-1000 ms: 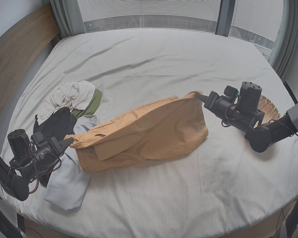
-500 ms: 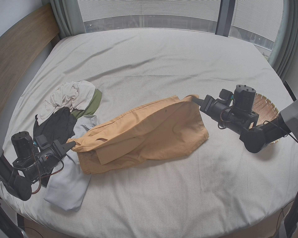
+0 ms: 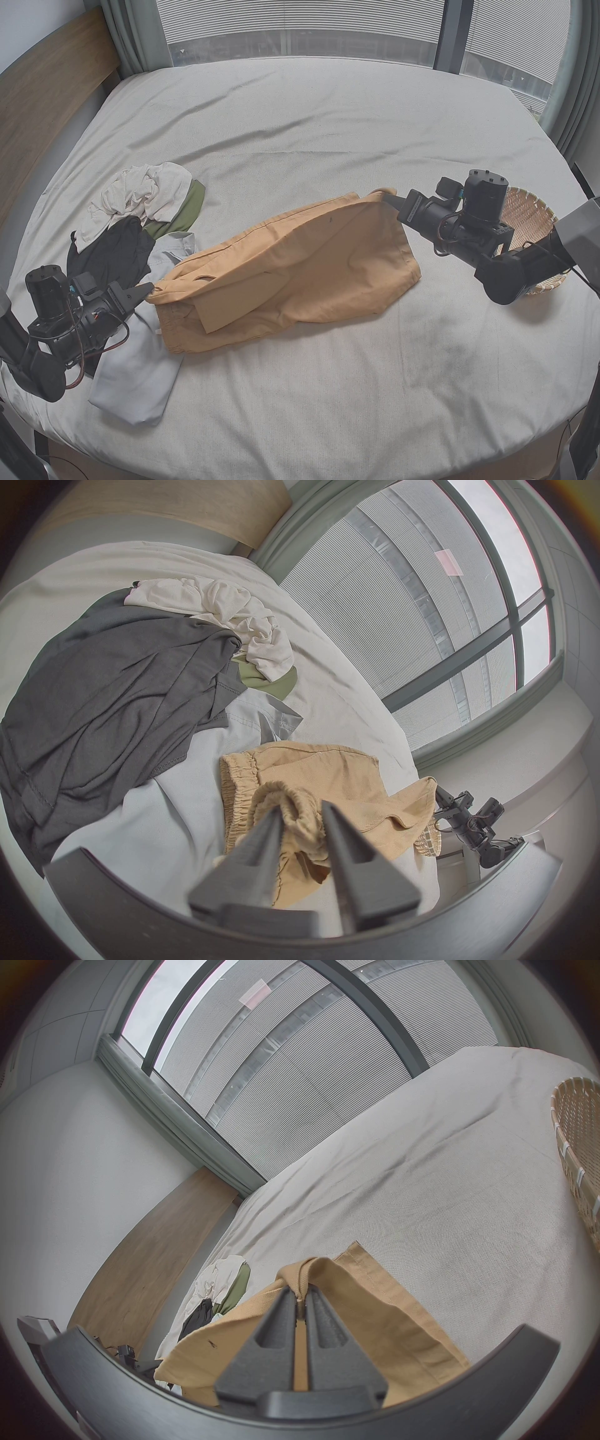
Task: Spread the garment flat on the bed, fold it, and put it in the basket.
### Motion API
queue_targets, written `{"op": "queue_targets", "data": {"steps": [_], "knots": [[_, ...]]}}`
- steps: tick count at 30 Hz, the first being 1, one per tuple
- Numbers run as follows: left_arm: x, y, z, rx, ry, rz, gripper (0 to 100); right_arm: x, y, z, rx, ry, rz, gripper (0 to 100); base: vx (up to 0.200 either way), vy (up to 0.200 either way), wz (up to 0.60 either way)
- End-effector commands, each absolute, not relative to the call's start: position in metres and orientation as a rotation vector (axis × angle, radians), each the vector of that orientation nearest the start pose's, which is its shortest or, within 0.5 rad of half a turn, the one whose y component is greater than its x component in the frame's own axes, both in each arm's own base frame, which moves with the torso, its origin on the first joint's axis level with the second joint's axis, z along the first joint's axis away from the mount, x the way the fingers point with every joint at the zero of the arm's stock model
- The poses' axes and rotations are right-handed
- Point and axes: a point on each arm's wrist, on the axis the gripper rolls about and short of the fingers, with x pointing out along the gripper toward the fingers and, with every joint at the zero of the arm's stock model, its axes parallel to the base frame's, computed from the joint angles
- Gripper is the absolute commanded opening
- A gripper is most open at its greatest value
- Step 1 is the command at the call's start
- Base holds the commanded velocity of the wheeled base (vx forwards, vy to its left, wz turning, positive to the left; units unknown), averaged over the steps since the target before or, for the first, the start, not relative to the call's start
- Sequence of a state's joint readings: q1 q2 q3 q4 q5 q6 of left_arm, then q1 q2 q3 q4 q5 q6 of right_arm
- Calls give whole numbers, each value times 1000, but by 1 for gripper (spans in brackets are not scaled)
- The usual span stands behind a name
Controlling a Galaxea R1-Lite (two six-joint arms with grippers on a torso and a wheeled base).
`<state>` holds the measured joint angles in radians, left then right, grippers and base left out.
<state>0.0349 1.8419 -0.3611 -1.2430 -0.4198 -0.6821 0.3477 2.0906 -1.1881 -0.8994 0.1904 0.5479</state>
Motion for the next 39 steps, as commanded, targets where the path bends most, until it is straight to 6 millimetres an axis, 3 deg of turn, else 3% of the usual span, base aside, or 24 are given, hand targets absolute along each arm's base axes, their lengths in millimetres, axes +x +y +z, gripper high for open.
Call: {"op": "queue_targets", "data": {"steps": [1,5,10,18,19,21,28,39], "knots": [[272,5,100,-741,344,-271,100,400,150,166,536,126,531,100,0,0,0],[271,8,99,-752,338,-230,100,401,150,166,542,93,531,100,0,0,0],[264,5,98,-750,342,-217,100,388,140,160,540,137,507,100,0,0,0],[252,-10,103,-741,354,-285,100,361,132,132,537,224,482,100,0,0,0],[244,-22,105,-734,369,-335,100,347,127,121,538,265,471,100,0,0,0],[240,-30,105,-729,386,-365,100,338,125,115,547,296,462,100,0,0,0],[236,-47,101,-718,430,-426,100,317,119,91,666,428,376,100,0,0,0],[232,-54,99,-712,452,-453,100,318,126,69,744,514,332,100,0,0,0]]}}
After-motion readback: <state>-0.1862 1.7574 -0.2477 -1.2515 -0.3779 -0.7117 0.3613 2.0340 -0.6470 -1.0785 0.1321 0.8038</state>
